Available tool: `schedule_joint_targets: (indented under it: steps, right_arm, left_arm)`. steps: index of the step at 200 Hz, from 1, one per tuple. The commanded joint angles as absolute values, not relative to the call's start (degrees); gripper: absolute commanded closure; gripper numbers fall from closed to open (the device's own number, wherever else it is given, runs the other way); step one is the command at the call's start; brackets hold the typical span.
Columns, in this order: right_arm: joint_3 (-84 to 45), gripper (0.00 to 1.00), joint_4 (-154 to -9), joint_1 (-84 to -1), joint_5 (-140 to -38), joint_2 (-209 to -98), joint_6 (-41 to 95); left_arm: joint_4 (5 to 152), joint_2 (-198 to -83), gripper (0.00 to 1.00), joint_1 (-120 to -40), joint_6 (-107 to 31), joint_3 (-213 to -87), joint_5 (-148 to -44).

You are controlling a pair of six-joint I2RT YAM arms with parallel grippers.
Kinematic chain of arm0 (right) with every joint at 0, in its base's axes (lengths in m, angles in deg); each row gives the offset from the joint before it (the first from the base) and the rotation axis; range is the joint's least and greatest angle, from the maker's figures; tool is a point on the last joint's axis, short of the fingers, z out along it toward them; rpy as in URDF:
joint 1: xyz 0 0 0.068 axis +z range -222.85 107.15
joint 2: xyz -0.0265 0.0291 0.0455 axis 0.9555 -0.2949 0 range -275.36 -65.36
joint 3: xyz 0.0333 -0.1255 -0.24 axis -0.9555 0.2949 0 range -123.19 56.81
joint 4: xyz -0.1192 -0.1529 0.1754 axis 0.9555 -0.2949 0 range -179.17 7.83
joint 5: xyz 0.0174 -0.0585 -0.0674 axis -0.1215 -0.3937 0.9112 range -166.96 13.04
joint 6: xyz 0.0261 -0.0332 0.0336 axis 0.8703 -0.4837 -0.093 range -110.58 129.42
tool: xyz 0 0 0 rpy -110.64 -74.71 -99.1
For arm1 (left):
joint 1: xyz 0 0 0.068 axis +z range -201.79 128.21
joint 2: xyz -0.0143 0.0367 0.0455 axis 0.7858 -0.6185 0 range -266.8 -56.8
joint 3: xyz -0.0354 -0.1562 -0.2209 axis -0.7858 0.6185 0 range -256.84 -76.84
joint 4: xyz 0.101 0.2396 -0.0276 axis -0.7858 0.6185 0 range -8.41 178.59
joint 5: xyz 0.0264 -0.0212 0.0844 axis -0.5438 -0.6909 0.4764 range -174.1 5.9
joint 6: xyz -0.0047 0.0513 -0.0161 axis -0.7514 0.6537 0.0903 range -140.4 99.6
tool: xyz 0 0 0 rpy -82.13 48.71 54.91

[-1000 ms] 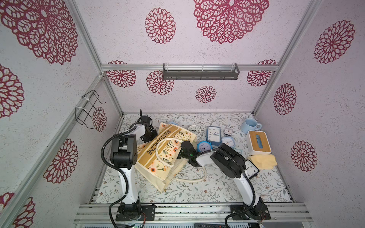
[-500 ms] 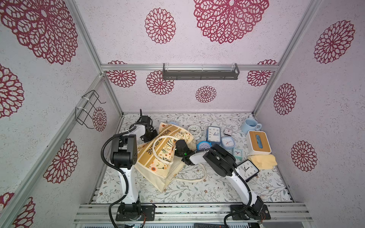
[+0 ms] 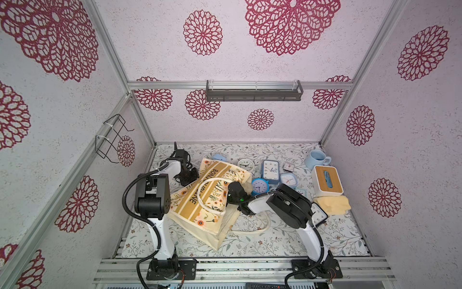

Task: Take the alarm clock out of the canvas bag
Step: Pick up the alarm from the canvas bag.

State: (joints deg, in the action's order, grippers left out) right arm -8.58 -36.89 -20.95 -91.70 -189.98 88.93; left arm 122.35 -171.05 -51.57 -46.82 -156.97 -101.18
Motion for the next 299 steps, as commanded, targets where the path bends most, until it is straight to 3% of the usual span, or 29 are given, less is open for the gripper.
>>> schedule_joint_targets:
  steps: [1,47,72,101,136,173,231,278,299]
  right_arm:
    - [-5.3,0.68,-45.58,-21.12,-91.21,-181.68,85.27]
    - [-5.46,0.68,-65.78,-20.87,-92.19,-171.0,74.4]
    - [-12.26,0.7,-74.44,-20.46,-91.83,-169.34,68.09]
    - [-25.37,0.72,-84.66,-19.36,-91.55,-170.54,60.3]
    - [-37.72,0.72,-91.43,-19.0,-93.37,-174.55,57.32]
    - [-43.97,0.72,-94.54,-18.28,-92.56,-176.95,56.34]
    - [-49.46,0.73,-98.15,-16.63,-89.94,-180.35,56.18]
    - [-52.39,0.73,-98.51,-16.24,-89.35,-181.55,56.44]
    - [-52.53,0.73,-98.0,-16.2,-89.35,-181.55,56.79]
  left_arm:
    - [125.1,-163.92,1.0,-47.07,-47.91,-155.19,-100.82]
    - [127.72,-152.73,0.99,-42.12,-46.56,-154.66,-95.71]
    - [130.44,-144.35,0.8,-44.63,-46.98,-157.72,-95.08]
    - [132.99,-132.6,0.6,-54.26,-48.53,-158.17,-87.52]
    - [138.34,-121.36,0.49,-62.39,-55.2,-153.43,-84.61]
    - [141.72,-114.58,0.35,-65.8,-59.16,-153.42,-87.75]
    - [143.78,-120.33,0.3,-69.72,-56.93,-165.87,-94.04]
    - [149.12,-124.99,0.29,-74.2,-51.23,-165.82,-88.71]
    - [150.57,-124.62,0.33,-74.48,-50.04,-163.11,-83.9]
